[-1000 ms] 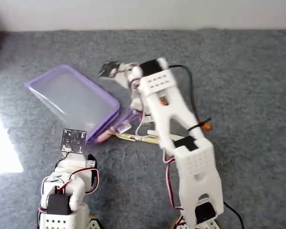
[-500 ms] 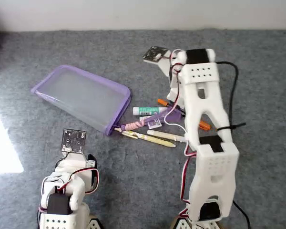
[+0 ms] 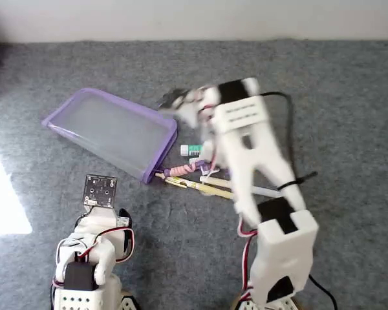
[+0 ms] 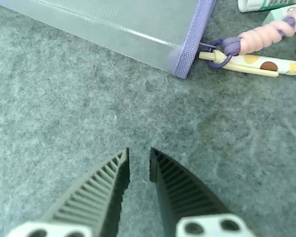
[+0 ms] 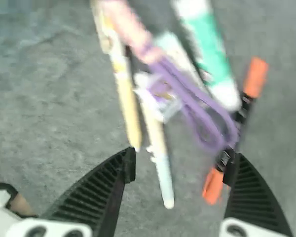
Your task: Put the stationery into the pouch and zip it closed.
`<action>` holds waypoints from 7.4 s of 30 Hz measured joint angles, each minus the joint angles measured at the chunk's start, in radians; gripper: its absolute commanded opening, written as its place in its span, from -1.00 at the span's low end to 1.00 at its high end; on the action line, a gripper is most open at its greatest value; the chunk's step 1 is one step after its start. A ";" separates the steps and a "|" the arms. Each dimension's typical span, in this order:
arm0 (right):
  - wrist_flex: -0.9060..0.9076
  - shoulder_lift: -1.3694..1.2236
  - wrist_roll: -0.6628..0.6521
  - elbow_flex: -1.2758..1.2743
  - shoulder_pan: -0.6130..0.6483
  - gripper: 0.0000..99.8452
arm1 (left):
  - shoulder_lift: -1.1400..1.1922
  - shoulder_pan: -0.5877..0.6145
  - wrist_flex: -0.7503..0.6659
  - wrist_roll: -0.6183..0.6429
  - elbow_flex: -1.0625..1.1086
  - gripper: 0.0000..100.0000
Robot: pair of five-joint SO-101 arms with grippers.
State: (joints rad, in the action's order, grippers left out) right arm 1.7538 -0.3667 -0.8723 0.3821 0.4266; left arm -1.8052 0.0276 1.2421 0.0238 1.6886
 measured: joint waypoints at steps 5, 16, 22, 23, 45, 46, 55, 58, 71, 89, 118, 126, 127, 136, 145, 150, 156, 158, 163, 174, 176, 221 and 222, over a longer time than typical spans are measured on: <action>-0.015 -0.023 -0.078 -0.014 0.104 -0.40 | 0.000 0.000 0.000 0.000 0.000 -0.86; -0.071 -0.276 -0.107 0.169 0.147 -0.41 | 0.000 0.000 0.000 0.000 0.000 -0.86; -0.071 -0.385 -0.107 0.319 0.147 -0.41 | 0.000 0.000 0.000 0.000 0.000 -0.86; -0.071 -0.405 -0.107 0.334 0.147 -0.41 | 0.000 0.000 0.000 0.000 0.000 -0.86; -0.069 -0.555 -0.107 0.391 0.163 -0.53 | 0.000 0.002 0.000 0.000 0.000 -0.86; -0.069 -0.555 -0.107 0.391 0.164 -0.53 | 0.000 0.002 0.000 0.000 0.000 -0.86; -0.069 -0.557 -0.107 0.456 0.147 -0.76 | 0.000 0.000 0.000 0.000 0.000 -0.86; -0.068 -0.557 -0.107 0.474 0.143 -0.84 | 0.000 0.000 0.000 0.000 0.000 -0.86; -0.002 -0.563 -0.130 0.493 0.141 -0.98 | 0.000 0.000 0.000 0.000 0.000 -0.86; 0.000 -0.229 -0.034 0.493 0.123 -0.98 | 0.000 0.000 0.000 0.000 0.000 -0.86; 0.000 0.086 0.140 0.493 0.336 -0.98 | 0.000 -0.048 0.000 0.002 0.000 -0.86; 0.000 0.163 0.146 0.368 0.336 -0.98 | 0.000 -0.186 0.000 0.000 0.000 -0.86; 0.000 0.163 0.146 0.362 0.336 -0.98 | 0.000 -0.195 0.005 0.000 0.000 -0.86; 0.000 0.173 0.146 0.356 0.334 -0.98 | 0.000 -0.150 0.006 -0.002 0.000 -0.85; 0.000 0.173 0.146 0.356 0.302 -0.98 | 0.000 0.095 0.044 -0.002 -0.137 -0.85; 0.000 0.173 0.146 0.356 0.302 -0.98 | 0.000 0.189 0.031 0.064 -0.269 -0.75; 0.000 0.173 0.146 0.356 0.302 -0.98 | 0.000 0.199 0.031 0.224 -0.476 -0.31; 0.000 0.173 0.146 0.356 0.305 -0.98 | 0.000 0.167 0.031 0.261 -0.500 -0.31; 0.000 0.173 0.146 0.356 0.339 -0.98 | 0.000 0.058 0.031 0.328 -0.509 -0.32; 0.000 0.219 0.146 0.347 0.359 -0.98 | 0.000 0.121 -0.064 0.319 -0.431 -0.39; 0.000 0.249 0.146 0.347 0.362 -0.98 | 0.000 0.129 -0.091 0.315 -0.411 -0.39; 0.002 0.356 0.146 0.166 0.341 -0.98 | -0.002 0.132 -0.118 0.199 -0.331 -0.97; 0.002 0.356 0.146 0.166 0.315 -0.98 | -0.002 0.132 -0.118 0.199 -0.331 -0.97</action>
State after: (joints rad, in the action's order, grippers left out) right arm 1.7553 -0.0107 -0.7265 0.5478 0.7411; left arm -1.8067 0.1596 1.1239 0.2232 1.3571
